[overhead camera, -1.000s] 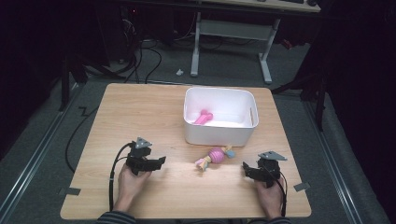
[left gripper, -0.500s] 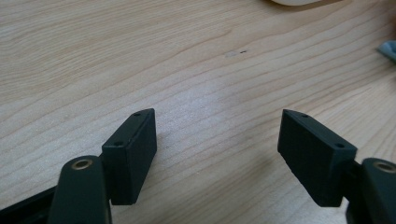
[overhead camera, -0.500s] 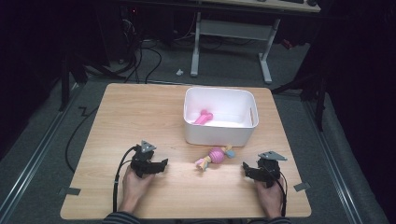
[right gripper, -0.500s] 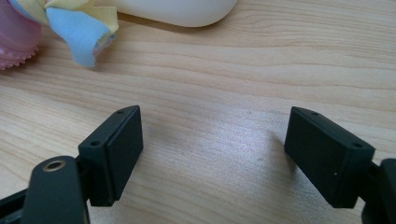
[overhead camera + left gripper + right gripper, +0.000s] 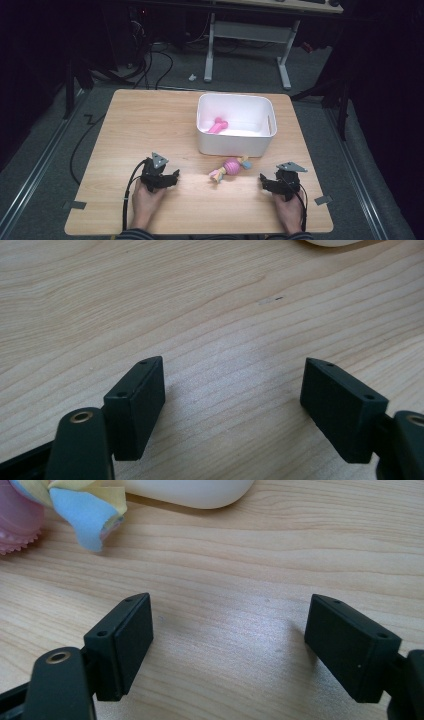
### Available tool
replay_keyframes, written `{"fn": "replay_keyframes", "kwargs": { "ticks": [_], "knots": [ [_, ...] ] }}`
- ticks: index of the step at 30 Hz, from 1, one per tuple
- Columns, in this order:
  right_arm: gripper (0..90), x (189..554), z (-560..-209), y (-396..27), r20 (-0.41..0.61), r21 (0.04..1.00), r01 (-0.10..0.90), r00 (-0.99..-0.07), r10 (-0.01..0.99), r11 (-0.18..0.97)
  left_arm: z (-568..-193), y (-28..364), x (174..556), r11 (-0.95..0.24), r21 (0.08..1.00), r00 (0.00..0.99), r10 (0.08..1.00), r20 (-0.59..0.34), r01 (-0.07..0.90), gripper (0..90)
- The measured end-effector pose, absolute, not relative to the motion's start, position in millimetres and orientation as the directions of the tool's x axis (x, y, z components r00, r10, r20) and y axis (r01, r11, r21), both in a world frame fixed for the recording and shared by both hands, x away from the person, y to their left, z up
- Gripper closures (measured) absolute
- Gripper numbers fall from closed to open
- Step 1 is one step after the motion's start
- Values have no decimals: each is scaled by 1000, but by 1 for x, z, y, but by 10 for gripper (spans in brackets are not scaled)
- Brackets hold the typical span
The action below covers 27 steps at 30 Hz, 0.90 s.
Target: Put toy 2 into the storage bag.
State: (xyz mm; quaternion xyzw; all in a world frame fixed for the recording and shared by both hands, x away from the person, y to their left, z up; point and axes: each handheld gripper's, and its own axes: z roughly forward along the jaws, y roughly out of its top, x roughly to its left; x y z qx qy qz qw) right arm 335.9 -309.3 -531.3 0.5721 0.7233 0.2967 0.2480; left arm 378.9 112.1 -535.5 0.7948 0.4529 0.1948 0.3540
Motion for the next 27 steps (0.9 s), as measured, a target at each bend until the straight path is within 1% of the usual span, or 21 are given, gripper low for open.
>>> {"fn": "replay_keyframes", "kwargs": {
  "ticks": [8,11,15,18,27],
  "knots": [
    [159,337,-531,-308,-17,705,687,-232,973,176,-536,112,379,-336,740,512,859,-14,583,258],
    [160,337,-529,-311,-17,691,692,-270,963,206,-536,112,379,-337,740,514,858,-14,582,255],
    [224,335,-526,-311,3,684,697,-295,956,213,-536,112,379,-337,740,514,857,-14,582,255],
    [251,330,-521,-311,13,696,683,-318,948,220,-536,112,379,-337,740,514,858,-14,582,255],
    [286,318,-511,-303,31,710,657,-388,921,253,-536,112,379,-337,740,514,857,-14,582,255]
  ]
}}
